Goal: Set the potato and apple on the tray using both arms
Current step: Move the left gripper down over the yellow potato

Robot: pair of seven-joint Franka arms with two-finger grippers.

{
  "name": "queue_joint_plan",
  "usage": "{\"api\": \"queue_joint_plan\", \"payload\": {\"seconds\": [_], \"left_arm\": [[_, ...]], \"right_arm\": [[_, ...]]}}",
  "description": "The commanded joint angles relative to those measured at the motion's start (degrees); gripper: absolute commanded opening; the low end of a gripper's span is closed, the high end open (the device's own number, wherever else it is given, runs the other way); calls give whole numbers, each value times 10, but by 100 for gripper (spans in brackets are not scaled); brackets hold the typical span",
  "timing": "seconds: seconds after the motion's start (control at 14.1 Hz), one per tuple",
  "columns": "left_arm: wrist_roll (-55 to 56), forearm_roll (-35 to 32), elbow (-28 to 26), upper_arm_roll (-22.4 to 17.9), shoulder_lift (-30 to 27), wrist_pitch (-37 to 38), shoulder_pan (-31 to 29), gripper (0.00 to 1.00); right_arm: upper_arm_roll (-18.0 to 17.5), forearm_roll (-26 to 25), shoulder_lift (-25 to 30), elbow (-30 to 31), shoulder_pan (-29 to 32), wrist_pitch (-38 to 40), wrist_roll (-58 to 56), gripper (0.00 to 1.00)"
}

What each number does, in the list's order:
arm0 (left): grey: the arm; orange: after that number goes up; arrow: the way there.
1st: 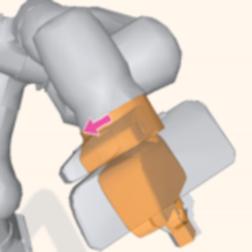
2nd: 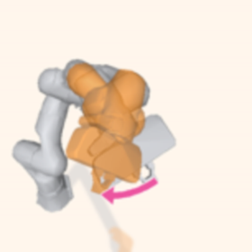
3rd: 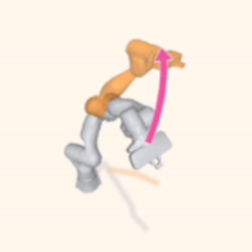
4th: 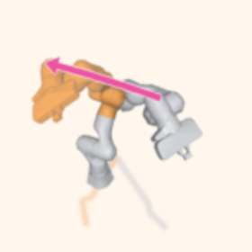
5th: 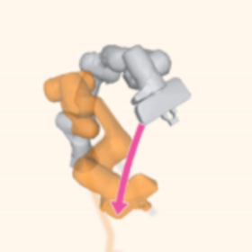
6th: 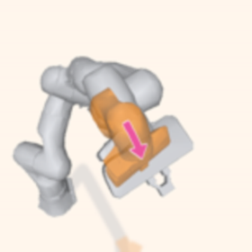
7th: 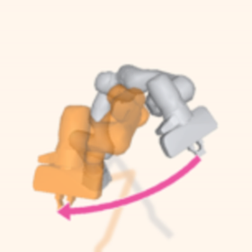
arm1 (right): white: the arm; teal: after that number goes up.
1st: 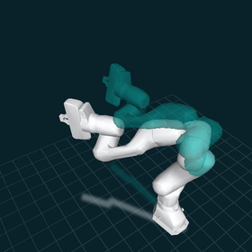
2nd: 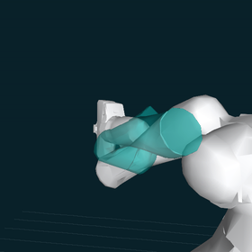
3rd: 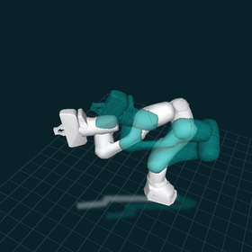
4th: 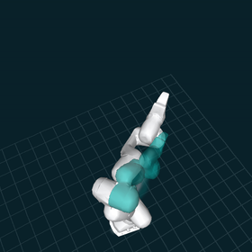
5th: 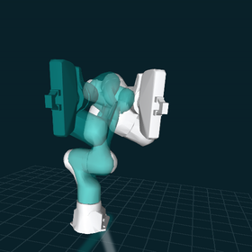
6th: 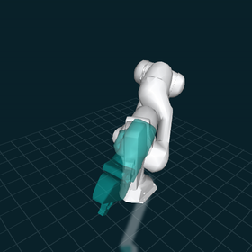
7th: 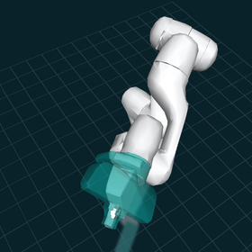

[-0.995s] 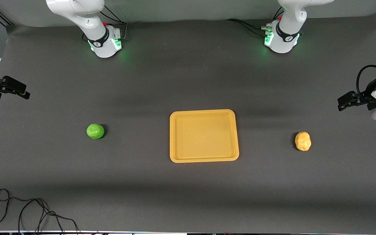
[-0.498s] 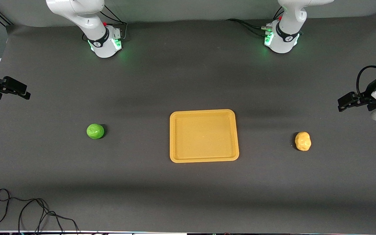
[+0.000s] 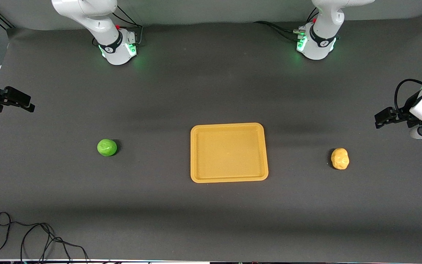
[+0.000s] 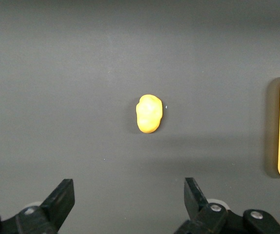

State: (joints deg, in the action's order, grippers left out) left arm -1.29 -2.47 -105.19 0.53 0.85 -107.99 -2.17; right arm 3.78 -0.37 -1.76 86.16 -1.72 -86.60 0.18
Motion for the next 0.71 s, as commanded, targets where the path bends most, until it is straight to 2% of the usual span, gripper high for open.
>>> {"api": "queue_joint_plan", "payload": {"seconds": [0.0, 0.28, 0.64], "left_arm": [[-8, 7, -38, 0, -2, -51, -2, 100], [-7, 7, -71, -1, 40, -126, -1, 100], [-5, 7, -72, 0, 142, -208, -2, 100]], "right_arm": [[4, 8, -3, -8, -3, -3, -10, 100], [3, 7, -4, -9, -5, -4, -5, 100], [2, 3, -6, -10, -18, -5, -11, 100]]}}
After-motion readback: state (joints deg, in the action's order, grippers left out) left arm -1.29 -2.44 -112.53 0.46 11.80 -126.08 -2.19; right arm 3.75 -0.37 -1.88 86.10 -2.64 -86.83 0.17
